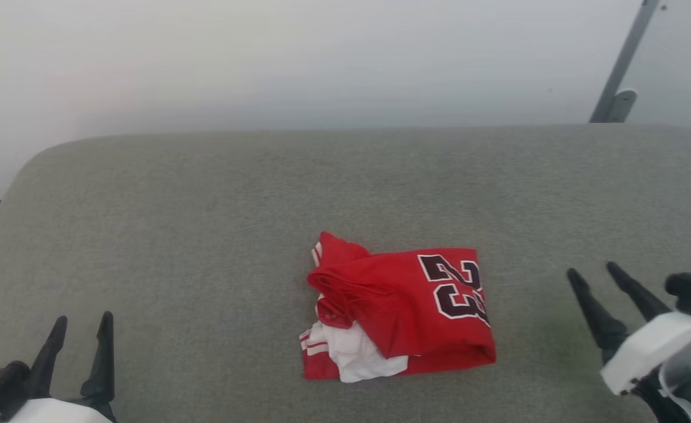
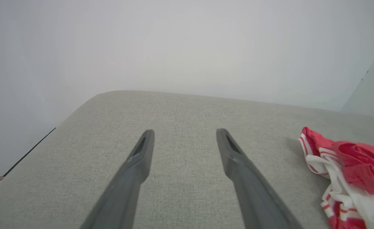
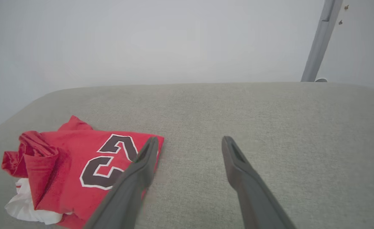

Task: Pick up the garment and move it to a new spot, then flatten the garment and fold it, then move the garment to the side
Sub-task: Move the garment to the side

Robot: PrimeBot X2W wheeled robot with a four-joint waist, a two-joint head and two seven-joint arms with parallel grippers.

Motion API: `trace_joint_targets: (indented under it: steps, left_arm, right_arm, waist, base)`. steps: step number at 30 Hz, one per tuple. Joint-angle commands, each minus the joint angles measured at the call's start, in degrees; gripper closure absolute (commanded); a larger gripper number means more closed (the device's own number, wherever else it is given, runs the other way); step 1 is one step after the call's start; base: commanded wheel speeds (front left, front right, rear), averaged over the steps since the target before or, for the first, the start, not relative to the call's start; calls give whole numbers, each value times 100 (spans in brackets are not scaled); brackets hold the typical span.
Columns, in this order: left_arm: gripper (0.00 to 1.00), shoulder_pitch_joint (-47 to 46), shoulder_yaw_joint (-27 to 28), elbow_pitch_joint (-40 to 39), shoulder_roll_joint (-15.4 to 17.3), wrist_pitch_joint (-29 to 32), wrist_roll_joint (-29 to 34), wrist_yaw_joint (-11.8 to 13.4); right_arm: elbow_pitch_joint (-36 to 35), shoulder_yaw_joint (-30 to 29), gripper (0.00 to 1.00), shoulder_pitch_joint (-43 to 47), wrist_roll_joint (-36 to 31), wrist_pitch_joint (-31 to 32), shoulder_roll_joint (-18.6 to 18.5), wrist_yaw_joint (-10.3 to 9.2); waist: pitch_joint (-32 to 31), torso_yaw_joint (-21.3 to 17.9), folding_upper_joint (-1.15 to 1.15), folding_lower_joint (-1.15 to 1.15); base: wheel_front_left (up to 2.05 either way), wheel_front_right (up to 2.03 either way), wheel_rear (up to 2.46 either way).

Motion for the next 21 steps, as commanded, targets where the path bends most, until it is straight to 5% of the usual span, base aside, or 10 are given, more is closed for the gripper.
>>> trace_joint_targets:
  steps: [1,9,21]
  left_arm:
    - [0,-26,-33,16,2,-21,-3,-16]
    - [0,-148,-168,71,-17,-21,-46,-16]
    - [0,-377,-401,155,-130,-21,-71,-16]
  right_arm:
    - [-48,125,0,-122,72,144,15,2]
    - [33,619,0,-450,410,1031,5,2]
    - [73,705,0,-912,775,3282,-314,2]
  waist:
    - [57,114,-1,0]
    - [251,460,-1,0]
    - [716,930,-1,0]
  base:
    - [0,0,0]
    - [0,0,0]
    - [0,0,0]
